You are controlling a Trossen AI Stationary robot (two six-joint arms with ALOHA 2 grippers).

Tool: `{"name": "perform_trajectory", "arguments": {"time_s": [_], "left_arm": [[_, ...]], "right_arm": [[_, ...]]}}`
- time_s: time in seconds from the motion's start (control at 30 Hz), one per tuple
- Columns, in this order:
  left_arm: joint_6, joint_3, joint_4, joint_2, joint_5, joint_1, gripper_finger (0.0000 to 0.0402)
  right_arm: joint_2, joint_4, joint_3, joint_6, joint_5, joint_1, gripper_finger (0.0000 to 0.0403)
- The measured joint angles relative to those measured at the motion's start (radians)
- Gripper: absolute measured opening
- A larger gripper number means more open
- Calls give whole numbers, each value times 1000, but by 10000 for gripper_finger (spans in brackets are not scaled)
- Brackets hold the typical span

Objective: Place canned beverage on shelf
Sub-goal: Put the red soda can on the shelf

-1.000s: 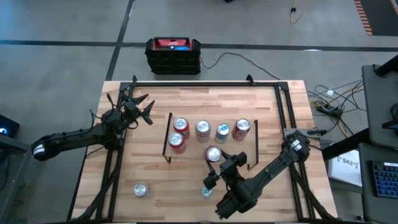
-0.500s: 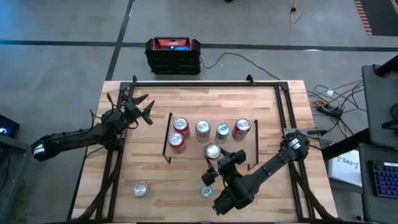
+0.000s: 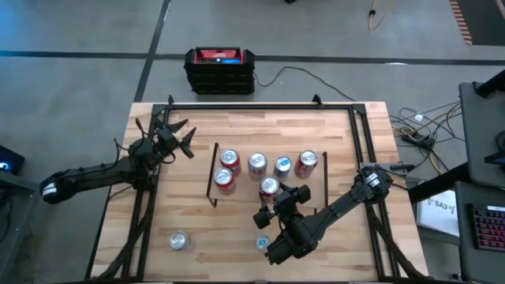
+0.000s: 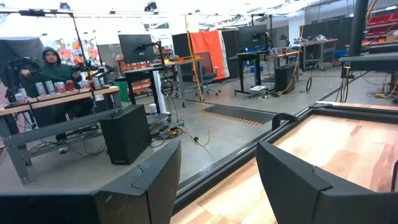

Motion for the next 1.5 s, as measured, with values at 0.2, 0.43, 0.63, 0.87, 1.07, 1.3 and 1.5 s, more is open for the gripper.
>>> {"name": "perform_trajectory", "arguments": {"time_s": [0.2,0.43,0.63,0.87,1.07,1.3,1.5], "left_arm": [[0,0,0,0,0,0,195],[0,0,0,0,0,0,195],[0,0,0,0,0,0,195],[0,0,0,0,0,0,195],[0,0,0,0,0,0,195],[0,0,0,0,0,0,195],[0,0,0,0,0,0,195]], "right_arm": [[0,5,5,-5,-9,5,324],[0,8,8,-9,-30,26,338],[0,7,8,-3,21,27,352],[0,7,8,-9,41,32,354],[0,7,8,-9,86,48,356],[0,3,8,-10,151,75,381],[0,1,8,-8,181,79,385]]}}
